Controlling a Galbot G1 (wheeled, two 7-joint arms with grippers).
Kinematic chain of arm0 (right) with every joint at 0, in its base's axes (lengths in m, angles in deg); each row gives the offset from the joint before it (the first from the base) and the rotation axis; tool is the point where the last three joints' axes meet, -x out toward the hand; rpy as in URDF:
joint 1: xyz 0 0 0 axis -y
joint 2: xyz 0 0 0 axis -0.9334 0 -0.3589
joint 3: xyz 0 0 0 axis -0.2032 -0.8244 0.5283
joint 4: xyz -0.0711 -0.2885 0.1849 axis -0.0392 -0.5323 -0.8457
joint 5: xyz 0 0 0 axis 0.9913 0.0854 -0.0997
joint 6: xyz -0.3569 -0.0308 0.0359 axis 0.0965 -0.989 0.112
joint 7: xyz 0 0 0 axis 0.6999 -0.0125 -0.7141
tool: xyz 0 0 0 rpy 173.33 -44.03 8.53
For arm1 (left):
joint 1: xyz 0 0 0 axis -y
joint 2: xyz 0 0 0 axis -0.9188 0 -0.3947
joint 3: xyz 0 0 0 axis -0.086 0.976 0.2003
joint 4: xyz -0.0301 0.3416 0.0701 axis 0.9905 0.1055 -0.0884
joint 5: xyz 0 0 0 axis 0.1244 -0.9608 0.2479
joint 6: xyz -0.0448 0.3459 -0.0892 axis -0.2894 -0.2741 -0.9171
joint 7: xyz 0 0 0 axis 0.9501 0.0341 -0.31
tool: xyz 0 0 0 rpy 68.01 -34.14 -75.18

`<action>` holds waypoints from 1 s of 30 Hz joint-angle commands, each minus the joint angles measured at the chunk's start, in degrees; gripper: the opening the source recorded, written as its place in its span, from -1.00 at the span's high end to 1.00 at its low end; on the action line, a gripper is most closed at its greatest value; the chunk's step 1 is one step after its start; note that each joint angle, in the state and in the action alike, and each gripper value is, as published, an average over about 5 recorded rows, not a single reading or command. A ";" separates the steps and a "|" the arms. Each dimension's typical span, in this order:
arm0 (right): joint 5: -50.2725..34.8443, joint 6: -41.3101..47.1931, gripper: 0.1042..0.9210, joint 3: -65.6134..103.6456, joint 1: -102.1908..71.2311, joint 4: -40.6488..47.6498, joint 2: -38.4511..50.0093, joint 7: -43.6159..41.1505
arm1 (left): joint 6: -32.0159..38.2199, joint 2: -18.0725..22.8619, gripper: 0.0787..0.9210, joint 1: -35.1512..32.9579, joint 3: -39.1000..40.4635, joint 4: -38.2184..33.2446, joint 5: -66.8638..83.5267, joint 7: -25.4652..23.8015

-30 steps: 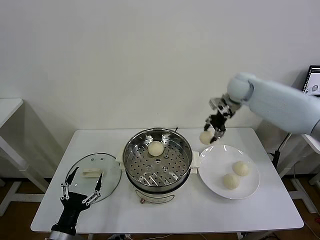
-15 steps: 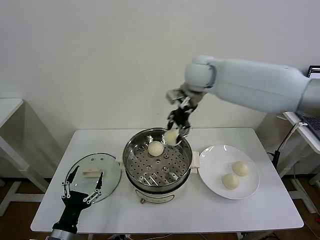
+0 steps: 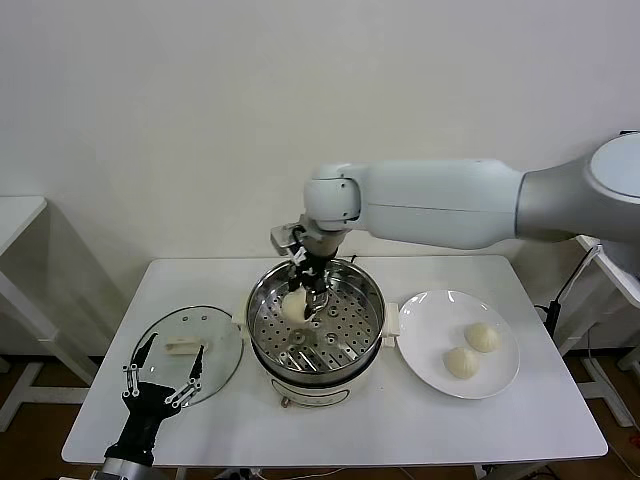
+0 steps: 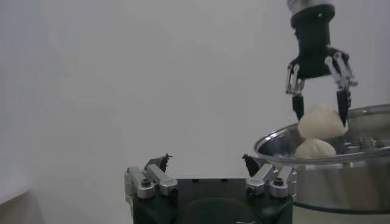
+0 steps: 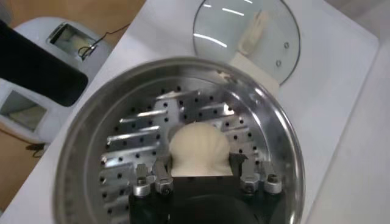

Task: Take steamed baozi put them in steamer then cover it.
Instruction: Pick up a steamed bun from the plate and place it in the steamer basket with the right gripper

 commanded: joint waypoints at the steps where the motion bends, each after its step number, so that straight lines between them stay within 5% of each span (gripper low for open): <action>1: -0.73 1.63 -0.32 -0.96 -2.81 1.72 -4.02 4.11 | 0.16 -0.03 -0.77 0.05 -0.15 0.31 0.18 -0.08; 11: 0.55 1.93 -0.35 -0.68 -4.86 2.96 -5.43 4.46 | 0.55 0.08 -0.77 0.02 -0.37 0.59 0.37 -0.05; 21: 1.86 1.67 -0.75 0.80 -5.61 1.76 -3.86 4.06 | 0.54 0.19 -0.77 0.18 -0.63 0.78 0.53 -0.01; 30: 10.05 -2.77 -0.76 8.81 -1.20 -5.60 11.71 -6.11 | 0.26 0.11 -0.77 0.11 -0.70 0.35 0.52 0.04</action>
